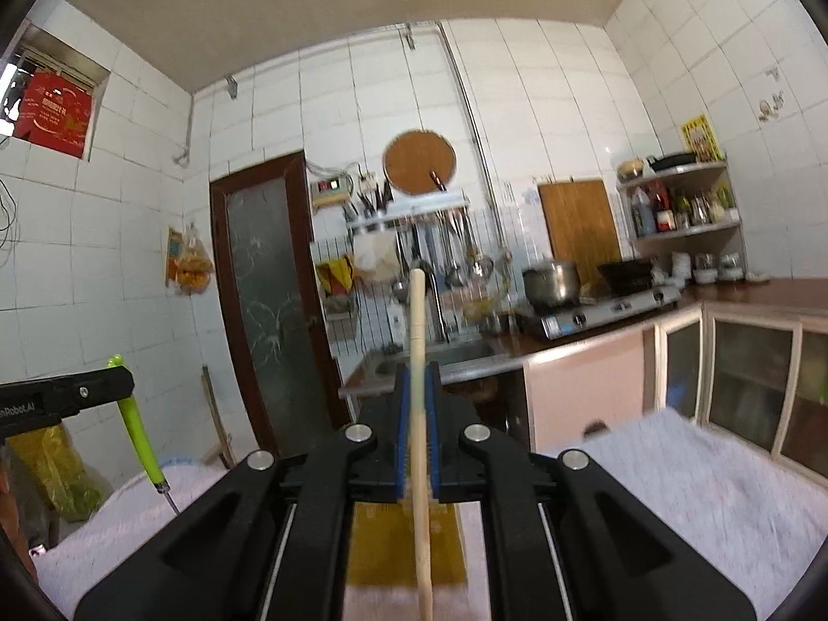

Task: Organize utensils
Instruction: 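Carry fork and chopstick over the yellow holder and lower them in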

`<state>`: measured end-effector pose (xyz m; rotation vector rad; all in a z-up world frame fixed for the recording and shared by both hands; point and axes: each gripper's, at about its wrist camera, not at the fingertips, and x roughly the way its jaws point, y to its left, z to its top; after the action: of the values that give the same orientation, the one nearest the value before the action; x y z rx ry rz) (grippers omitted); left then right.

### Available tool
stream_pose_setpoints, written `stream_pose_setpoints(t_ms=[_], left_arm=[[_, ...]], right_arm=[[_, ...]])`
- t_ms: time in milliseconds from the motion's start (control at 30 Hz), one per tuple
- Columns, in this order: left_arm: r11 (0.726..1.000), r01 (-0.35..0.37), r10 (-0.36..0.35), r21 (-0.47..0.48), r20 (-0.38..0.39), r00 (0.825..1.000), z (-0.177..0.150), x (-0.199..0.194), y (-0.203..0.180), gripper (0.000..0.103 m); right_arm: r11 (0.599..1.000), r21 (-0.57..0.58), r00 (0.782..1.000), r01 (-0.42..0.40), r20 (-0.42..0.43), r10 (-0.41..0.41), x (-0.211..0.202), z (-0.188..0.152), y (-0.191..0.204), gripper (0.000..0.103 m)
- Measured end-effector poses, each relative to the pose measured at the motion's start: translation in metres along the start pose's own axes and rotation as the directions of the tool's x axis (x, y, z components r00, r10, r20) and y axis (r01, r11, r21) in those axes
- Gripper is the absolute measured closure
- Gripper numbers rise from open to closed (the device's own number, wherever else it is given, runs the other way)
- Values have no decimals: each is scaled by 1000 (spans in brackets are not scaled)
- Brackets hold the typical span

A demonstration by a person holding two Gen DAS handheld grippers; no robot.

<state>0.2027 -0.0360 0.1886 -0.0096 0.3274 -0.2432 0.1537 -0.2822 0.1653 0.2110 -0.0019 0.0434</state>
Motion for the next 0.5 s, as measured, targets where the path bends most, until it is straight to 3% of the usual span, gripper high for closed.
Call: stream_pose_setpoints(t_ms=[267, 500], left_arm=[[1000, -8, 8, -17, 34, 999, 35, 70, -11, 85], [1000, -22, 22, -1, -16, 1000, 18, 134, -14, 85]], right_arm=[[998, 43, 996, -36, 80, 33, 73, 35, 1, 97], [997, 39, 993, -61, 102, 56, 122, 15, 2, 97]])
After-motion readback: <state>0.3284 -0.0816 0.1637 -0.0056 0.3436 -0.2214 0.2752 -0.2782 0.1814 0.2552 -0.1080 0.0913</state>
